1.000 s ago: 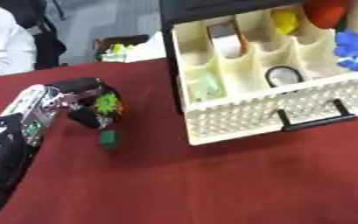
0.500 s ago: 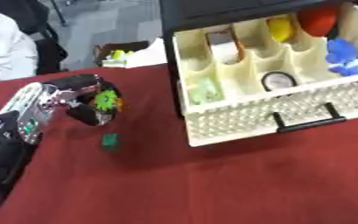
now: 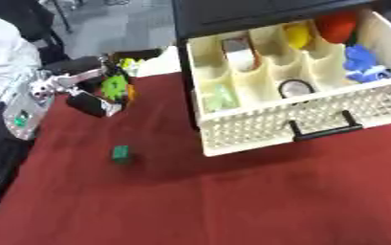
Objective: Pick up objects from table and place into drawer.
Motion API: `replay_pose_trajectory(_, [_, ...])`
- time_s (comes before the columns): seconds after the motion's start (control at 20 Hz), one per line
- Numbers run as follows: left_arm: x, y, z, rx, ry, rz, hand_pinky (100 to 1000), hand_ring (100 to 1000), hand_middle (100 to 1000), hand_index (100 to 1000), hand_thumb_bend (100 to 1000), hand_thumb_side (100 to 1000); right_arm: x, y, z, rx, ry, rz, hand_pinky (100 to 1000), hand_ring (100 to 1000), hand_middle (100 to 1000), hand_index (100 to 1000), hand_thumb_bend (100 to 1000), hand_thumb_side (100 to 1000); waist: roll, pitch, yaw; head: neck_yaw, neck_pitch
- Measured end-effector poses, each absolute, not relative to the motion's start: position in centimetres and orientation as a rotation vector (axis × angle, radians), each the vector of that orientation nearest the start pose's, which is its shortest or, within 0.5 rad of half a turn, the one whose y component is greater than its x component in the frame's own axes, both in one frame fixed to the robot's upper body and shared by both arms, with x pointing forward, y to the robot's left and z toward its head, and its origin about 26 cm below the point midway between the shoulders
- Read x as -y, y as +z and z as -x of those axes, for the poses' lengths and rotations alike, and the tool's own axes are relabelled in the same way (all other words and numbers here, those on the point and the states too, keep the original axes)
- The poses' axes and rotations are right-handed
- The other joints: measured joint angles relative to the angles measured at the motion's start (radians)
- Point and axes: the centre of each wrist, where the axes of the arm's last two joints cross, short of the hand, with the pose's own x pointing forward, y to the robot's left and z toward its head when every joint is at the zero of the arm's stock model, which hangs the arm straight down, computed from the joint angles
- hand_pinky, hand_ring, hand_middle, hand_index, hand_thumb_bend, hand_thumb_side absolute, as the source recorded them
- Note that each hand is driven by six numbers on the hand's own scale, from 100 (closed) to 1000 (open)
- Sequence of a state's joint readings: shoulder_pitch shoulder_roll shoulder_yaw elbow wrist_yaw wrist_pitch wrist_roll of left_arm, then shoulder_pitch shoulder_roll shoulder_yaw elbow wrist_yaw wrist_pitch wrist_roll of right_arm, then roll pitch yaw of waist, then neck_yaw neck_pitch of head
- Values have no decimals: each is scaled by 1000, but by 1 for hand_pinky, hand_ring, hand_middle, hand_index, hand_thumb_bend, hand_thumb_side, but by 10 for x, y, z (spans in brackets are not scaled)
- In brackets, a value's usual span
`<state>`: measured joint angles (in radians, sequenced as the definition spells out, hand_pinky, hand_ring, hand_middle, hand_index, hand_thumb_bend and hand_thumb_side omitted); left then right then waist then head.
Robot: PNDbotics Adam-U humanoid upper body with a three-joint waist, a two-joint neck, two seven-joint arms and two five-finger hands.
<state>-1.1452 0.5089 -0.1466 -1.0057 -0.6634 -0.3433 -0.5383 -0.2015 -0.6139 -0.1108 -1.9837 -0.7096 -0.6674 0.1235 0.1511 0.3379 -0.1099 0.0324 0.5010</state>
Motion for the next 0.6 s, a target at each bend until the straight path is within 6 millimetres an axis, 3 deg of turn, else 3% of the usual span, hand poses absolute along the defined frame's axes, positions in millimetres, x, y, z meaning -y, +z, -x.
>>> replay_pose_trajectory(0.25, [-236,348,-459,1878,-1654,-709,100,163,346,777,100,244,337,216,-284,-3422,-277,473,810,756,736,798,100,1000,0,-29,14,-22,22])
replay_pose_trajectory(0.6, [-205,379,-429,2027,-1689,-647,100,162,346,781,100,245,339,215,-283,-3448,-275,476,811,756,735,797,100,1000,3,-45,30,-35,42])
